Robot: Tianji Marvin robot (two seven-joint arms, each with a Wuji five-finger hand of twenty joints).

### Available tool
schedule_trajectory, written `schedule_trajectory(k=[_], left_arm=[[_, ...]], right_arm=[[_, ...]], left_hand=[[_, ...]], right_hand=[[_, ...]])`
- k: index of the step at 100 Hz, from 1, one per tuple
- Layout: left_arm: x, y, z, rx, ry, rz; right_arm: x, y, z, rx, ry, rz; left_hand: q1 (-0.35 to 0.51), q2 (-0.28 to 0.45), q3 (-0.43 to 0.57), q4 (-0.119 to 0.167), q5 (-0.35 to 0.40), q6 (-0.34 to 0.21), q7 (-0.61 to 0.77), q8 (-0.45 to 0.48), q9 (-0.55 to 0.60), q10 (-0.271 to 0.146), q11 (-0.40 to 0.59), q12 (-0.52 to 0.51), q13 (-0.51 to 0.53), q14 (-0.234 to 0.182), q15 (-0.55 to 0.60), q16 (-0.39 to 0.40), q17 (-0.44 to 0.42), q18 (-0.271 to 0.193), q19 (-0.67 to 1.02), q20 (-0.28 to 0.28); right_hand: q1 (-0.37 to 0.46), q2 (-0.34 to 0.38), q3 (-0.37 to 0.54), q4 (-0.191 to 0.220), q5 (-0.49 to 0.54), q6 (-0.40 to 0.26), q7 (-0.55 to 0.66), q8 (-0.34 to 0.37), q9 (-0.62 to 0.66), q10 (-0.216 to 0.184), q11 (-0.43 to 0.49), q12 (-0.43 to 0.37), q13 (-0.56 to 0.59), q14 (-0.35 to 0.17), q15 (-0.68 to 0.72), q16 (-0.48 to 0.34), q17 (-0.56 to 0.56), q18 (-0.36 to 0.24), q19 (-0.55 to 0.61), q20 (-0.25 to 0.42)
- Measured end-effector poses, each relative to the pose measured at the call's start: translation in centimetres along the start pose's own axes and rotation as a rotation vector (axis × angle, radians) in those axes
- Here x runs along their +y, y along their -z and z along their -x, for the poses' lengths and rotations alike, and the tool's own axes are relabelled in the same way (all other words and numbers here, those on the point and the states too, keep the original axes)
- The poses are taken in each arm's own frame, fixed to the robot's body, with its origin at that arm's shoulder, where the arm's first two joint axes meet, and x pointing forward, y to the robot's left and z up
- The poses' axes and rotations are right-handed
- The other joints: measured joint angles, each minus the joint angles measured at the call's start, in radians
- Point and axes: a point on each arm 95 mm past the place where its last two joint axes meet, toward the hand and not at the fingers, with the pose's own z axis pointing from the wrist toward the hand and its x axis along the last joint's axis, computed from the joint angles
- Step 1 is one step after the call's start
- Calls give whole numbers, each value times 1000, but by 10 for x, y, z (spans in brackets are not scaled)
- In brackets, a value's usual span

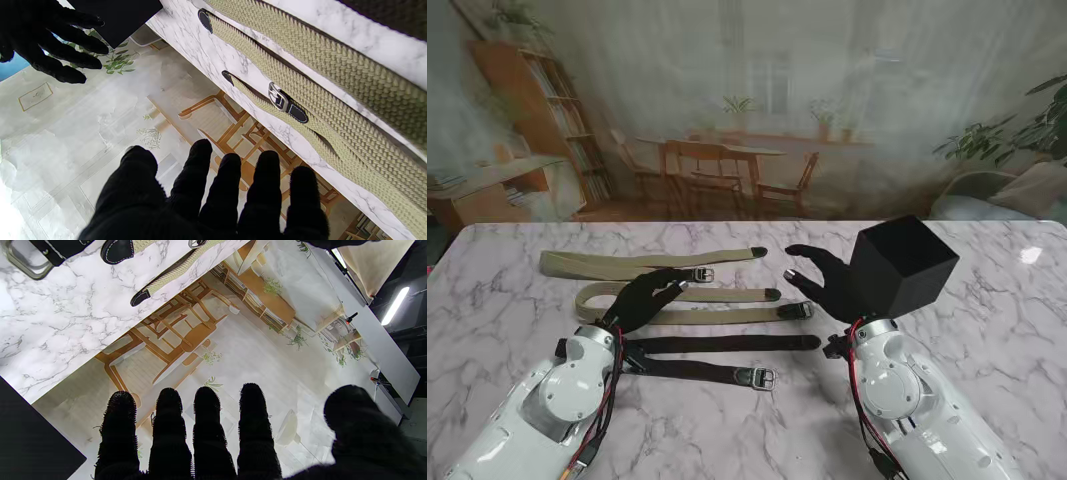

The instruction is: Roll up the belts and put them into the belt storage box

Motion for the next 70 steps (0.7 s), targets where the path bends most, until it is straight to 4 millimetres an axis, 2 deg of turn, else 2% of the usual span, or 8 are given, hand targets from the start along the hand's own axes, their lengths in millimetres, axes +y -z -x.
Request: schedule_trajectory(k=[46, 70], left_arm=[[0, 0, -1, 3, 0, 2], [2, -2, -5, 22, -36, 24]], right_arm=[[6, 4, -1, -3, 15, 20], [9, 13, -3, -5, 40, 30]], left_hand=[[0, 0, 0, 0, 0, 0, 0, 0, 0, 0, 0, 0, 0, 0, 0, 0, 0, 0, 0, 0], [0, 0, 0, 0, 0, 0, 0, 0, 0, 0, 0, 0, 0, 0, 0, 0, 0, 0, 0, 0]], right_hand=[[0, 0, 14, 0, 15, 0, 2, 0, 12, 1, 5, 0, 0, 0, 0, 0, 0, 0, 2, -9], [0, 0, 24, 0, 24, 0, 11, 0, 12, 1, 5, 0, 0, 0, 0, 0, -1, 1, 2, -10]])
